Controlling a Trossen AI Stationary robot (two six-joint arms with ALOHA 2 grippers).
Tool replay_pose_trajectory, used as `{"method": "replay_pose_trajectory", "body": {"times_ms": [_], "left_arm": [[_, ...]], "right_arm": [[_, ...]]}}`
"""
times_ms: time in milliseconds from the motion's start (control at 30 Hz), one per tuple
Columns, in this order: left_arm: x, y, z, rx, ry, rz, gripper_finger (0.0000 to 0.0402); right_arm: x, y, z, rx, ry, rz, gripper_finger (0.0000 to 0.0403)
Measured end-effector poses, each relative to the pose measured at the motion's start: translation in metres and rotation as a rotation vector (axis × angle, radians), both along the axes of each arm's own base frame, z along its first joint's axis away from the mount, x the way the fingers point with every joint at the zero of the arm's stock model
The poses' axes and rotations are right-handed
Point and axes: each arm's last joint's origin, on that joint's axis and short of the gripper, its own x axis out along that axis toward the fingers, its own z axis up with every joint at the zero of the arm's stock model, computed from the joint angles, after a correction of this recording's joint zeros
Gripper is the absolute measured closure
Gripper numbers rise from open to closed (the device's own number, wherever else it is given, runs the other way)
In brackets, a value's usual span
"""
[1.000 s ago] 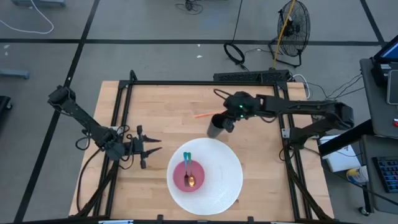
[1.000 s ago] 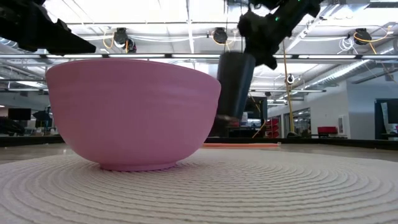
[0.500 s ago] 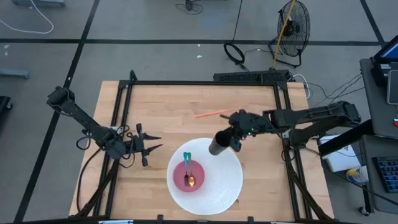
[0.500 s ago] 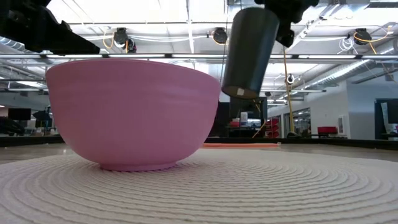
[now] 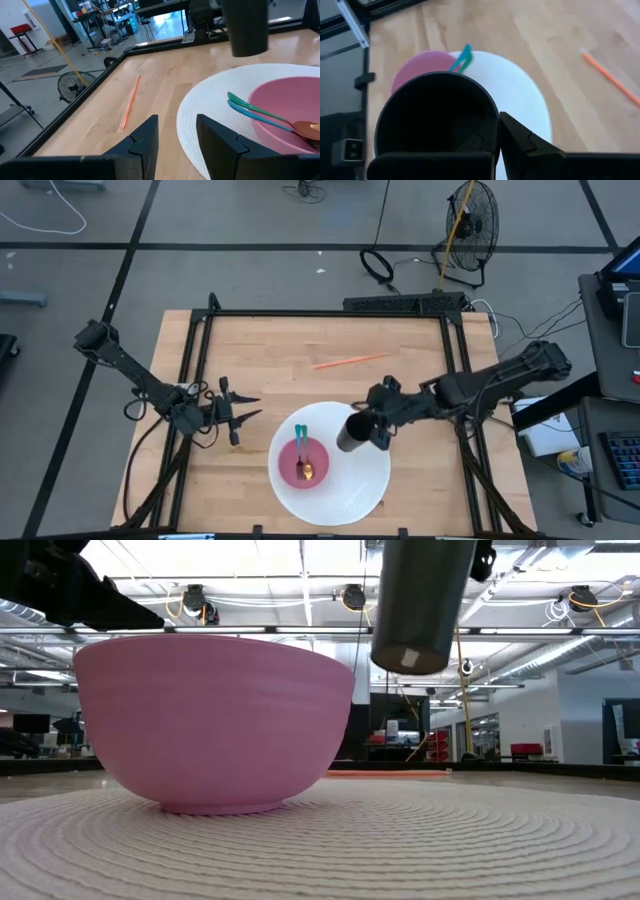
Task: Pick & Place Utensil
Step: Put the black cup on the white table mat at the right of the pink bowl
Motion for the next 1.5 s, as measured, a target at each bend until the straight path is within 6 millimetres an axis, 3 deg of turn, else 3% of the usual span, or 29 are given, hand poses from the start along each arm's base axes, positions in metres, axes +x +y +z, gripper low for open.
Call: {"method": "replay_pose_trajectory", "body": {"times_ms": [300,467,767,1233,1500], "left_arm": [[0.000,0.000,0.000,-0.001,0.001,-0.004,0.0266],[0.000,-0.001,0.000,-0.011,0.005,-0.027,0.0266],[0.000,-0.001,0.000,-0.008,0.007,-0.030,0.0266],[0.000,-0.001,0.000,-0.008,0.008,-0.032,0.0266],[0.000,-0.001,0.000,-0.008,0.008,-0.032,0.0266]], "right_arm": [[0.026,0.034,-0.001,-0.030,0.133,0.057,0.0403],[0.032,0.044,-0.020,-0.050,0.183,0.030,0.0403],[0.036,0.046,-0.052,-0.061,0.223,-0.009,0.0403],[0.033,0.053,-0.057,-0.029,0.203,-0.008,0.0402],[0.030,0.053,-0.079,0.033,0.206,-0.006,0.0402]]}}
